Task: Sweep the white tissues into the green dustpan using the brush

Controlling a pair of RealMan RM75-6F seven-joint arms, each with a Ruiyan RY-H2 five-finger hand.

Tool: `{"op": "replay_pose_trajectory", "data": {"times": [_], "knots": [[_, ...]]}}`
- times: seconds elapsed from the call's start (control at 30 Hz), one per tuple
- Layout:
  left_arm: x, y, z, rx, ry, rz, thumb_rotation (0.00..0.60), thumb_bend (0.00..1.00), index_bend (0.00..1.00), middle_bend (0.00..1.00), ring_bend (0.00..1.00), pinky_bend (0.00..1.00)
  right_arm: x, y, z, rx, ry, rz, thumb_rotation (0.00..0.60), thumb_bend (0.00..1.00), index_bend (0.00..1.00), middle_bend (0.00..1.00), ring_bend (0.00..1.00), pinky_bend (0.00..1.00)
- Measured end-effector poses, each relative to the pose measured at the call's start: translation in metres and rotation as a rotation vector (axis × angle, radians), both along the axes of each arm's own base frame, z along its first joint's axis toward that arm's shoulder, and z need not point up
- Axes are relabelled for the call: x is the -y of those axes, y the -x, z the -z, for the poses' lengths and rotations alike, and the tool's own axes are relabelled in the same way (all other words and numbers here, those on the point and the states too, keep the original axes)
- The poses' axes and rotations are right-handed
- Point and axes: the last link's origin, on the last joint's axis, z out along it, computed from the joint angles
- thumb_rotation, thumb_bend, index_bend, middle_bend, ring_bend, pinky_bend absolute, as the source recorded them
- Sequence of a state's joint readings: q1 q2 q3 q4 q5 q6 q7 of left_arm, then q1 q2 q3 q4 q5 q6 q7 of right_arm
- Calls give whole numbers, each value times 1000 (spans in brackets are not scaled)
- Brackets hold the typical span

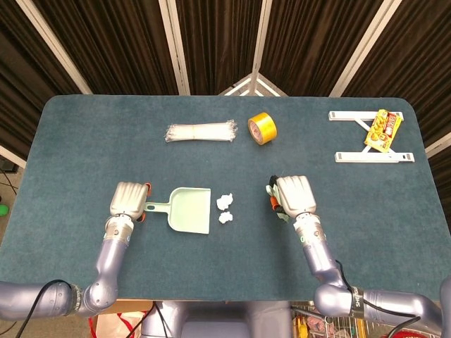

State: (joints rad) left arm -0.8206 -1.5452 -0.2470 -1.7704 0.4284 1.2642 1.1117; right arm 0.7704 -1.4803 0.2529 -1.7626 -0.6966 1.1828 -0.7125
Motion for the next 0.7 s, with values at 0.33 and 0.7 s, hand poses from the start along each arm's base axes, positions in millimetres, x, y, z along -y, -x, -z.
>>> {"op": "replay_pose_trajectory", "data": {"times": [0.33,0.7], "knots": [[-2,-3,26,-20,23,-12,600,330,407,973,964,966,-1,2,2,-7,-5,-3,600,515,637,831,898,821],[-5,-17,46,3,40,2,600,459,522,990,980,974,-3,4,3,-24,-3,-5,600,515,637,831,898,821]]}}
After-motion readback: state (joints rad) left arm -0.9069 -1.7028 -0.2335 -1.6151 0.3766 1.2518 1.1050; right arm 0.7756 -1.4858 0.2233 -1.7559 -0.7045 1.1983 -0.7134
